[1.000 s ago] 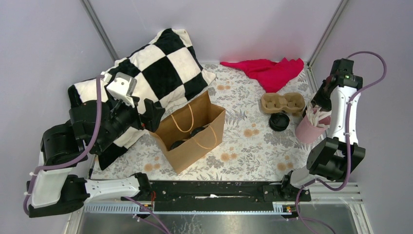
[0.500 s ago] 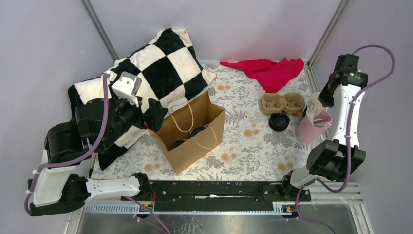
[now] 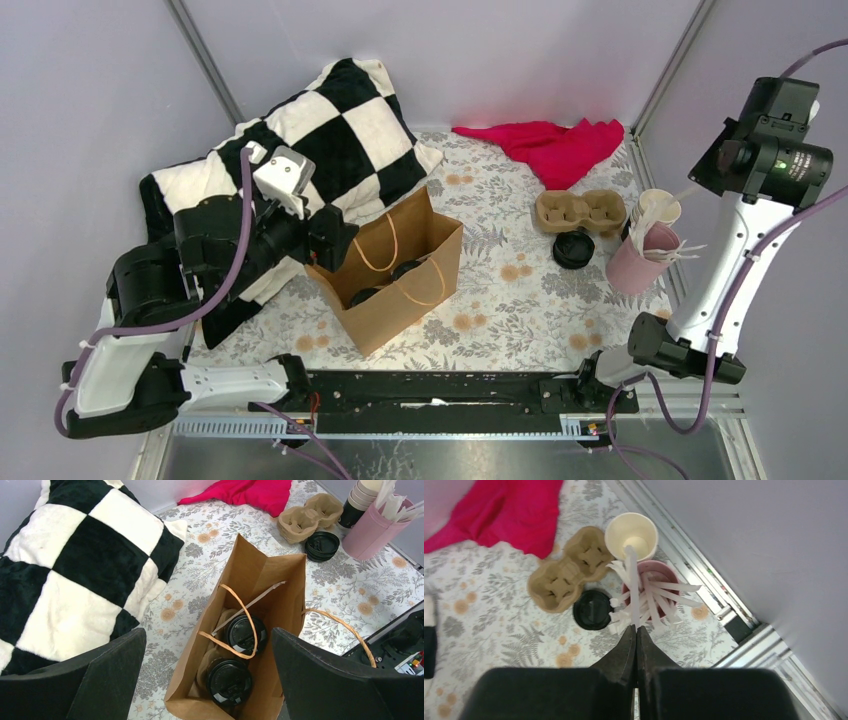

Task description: Pack the takeout coffee

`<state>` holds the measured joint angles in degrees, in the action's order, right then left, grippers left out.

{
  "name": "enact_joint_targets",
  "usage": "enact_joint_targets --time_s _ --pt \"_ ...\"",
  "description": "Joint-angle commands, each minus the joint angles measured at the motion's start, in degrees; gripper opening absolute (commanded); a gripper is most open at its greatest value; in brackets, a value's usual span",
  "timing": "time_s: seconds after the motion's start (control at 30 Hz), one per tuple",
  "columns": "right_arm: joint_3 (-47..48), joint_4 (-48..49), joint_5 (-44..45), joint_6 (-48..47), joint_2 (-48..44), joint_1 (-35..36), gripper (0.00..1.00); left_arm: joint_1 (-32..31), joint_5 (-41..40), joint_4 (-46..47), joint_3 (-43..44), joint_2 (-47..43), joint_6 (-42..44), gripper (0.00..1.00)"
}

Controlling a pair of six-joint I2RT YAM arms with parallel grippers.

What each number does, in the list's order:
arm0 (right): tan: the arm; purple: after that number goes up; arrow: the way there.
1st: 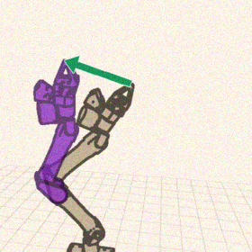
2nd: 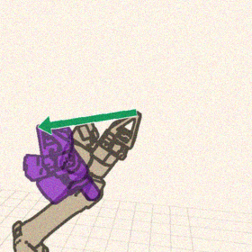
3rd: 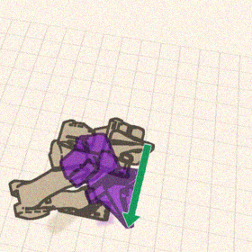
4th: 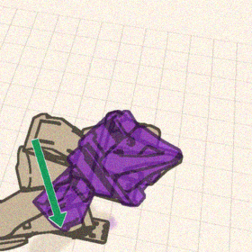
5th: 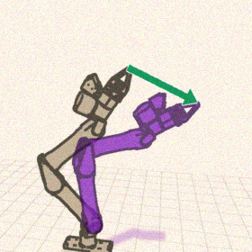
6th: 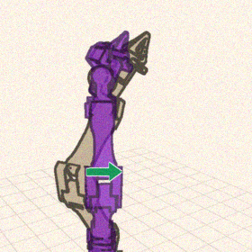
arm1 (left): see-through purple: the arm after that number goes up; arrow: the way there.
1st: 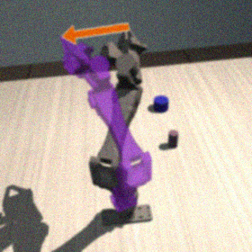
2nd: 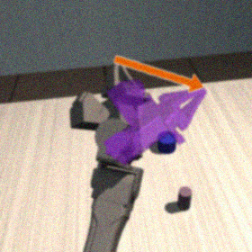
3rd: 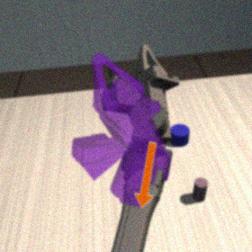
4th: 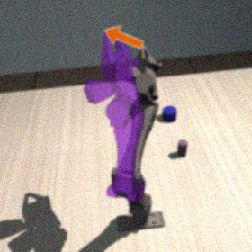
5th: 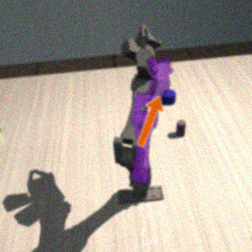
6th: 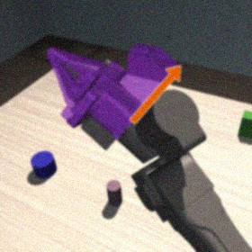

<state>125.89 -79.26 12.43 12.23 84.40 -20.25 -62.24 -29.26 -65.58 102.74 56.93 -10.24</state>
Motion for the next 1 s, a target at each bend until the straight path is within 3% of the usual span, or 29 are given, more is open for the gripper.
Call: enact_joint_targets --time_s 0.0,0.1,0.2,0.27,0.33,0.4,0.43,0.5,0.63,0.77,0.87,0.97 --pt "7.54 -5.21 -7.05 -0.33 1.64 0.01 0.0 -0.25 1.17 3.12 2.13 0.18 0.74 0.99" --pt "13.84 -4.18 -15.94 0.63 2.3 -0.02 0.0 -0.26 0.83 3.39 2.38 -0.13 -0.43 0.99" --pt "14.07 4.65 -34.82 1.79 1.35 0.04 0.0 -0.26 0.4 3.79 2.82 -0.37 -1.16 0.99" --pt "5.16 18.2 -49.41 6.27 -2.58 0.04 0.0 -0.28 -0.06 4.11 3.59 -0.27 -1.29 0.99" --pt "-6.24 37.46 -64.43 16.86 -6.39 0.15 0.0 -0.27 -0.55 4.29 4.21 -0.14 -1.49 0.99" --pt "-14.39 55.75 -74.29 30.65 -7.52 1.76 0.0 -0.27 -1.35 4.45 4.84 0.09 -1.82 0.99" --pt "-14.89 59.45 -77.0 34.25 -6.9 3.7 0.0 -0.32 -1.83 4.56 4.96 0.06 -2.07 0.99" --pt "-10.05 54.6 -79.8 32.93 -3.28 8.91 0.0 -0.25 -2.7 4.94 4.94 0.02 -2.52 0.99" --pt "2.95 35.29 -79.3 22.93 4.08 19.59 0.0 -0.32 -4.06 5.29 4.63 0.15 -3.02 0.99" --pt "2.19 27.45 -76.75 17.77 4.34 26.59 0.0 -0.27 -4.19 4.16 4.81 0.4 -4.22 0.99" --pt "2.68 17.58 -72.14 9.45 3.79 27.7 0.0 -0.25 -4.07 3.19 4.98 0.24 -6.37 0.99" --pt "-0.7 13.63 -68.43 5.18 1.22 30.27 0.0 -0.3 -3.68 3.45 4.38 -0.55 -8.85 0.99"
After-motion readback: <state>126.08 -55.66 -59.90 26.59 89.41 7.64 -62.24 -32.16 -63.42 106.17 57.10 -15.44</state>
